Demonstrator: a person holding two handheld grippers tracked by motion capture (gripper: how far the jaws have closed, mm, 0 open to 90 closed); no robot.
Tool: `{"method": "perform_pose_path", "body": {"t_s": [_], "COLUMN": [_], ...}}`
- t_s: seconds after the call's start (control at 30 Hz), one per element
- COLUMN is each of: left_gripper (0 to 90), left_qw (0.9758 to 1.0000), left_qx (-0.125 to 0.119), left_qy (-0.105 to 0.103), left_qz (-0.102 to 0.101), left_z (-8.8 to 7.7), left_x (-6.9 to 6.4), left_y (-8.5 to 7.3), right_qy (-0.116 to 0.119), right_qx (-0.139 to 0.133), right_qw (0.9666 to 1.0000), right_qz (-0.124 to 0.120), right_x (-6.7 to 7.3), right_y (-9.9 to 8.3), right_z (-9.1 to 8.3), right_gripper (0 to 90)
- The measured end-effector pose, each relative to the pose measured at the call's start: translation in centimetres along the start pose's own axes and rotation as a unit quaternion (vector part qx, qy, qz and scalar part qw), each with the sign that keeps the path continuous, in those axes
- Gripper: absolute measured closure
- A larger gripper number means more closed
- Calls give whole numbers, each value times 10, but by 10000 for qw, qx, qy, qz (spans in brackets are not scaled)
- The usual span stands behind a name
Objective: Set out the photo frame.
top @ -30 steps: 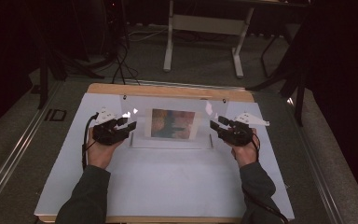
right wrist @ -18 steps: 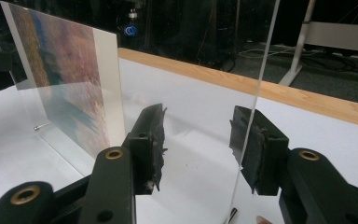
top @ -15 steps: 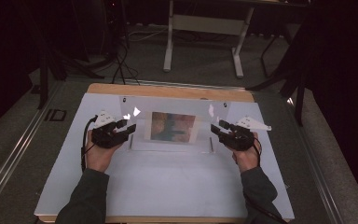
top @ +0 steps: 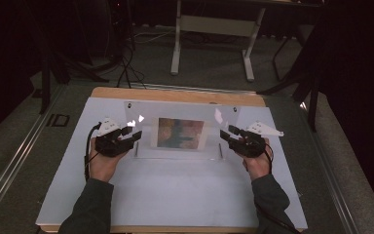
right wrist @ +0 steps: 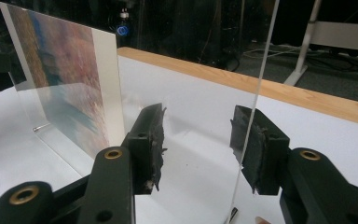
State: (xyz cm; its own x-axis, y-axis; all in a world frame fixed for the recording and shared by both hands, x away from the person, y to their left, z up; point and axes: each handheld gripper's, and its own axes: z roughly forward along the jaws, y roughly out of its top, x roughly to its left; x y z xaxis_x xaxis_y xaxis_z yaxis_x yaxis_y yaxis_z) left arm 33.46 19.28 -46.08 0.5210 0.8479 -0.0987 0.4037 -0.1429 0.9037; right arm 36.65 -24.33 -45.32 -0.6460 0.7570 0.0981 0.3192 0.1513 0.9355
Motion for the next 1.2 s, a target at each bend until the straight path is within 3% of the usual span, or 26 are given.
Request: {"method": "perform_pose_path", "body": {"t_s": [0.23, 0.33, 0.43, 0.6, 0.67, 1.2], "left_gripper": [543, 528, 487, 441, 427, 421], "left_qw": [10000, 9999, 9999, 9999, 9999, 9995], "left_qx": [-26, -39, -57, -74, -76, -224], "left_qy": [-30, -81, -58, -47, 54, 7], "left_qz": [-90, -116, -92, -94, -82, -220], "left_z": [1, 1, 0, -1, -2, -18], "left_x": [2, 2, 2, 2, 3, 9], "left_y": [0, 0, 0, 0, -1, -4], "right_qy": [27, -19, -21, -56, -60, -99], "right_qx": [34, 115, 155, 151, 181, 120], "right_qw": [10000, 9999, 9997, 9999, 9998, 9999], "right_qz": [32, -112, -171, -52, -81, -57], "right_x": [-2, -1, -1, -5, -6, -12], "right_y": [1, 3, 4, 4, 3, 4], "right_z": [2, 2, 2, 1, 0, -17], "right_gripper": [526, 511, 442, 382, 358, 341]}}
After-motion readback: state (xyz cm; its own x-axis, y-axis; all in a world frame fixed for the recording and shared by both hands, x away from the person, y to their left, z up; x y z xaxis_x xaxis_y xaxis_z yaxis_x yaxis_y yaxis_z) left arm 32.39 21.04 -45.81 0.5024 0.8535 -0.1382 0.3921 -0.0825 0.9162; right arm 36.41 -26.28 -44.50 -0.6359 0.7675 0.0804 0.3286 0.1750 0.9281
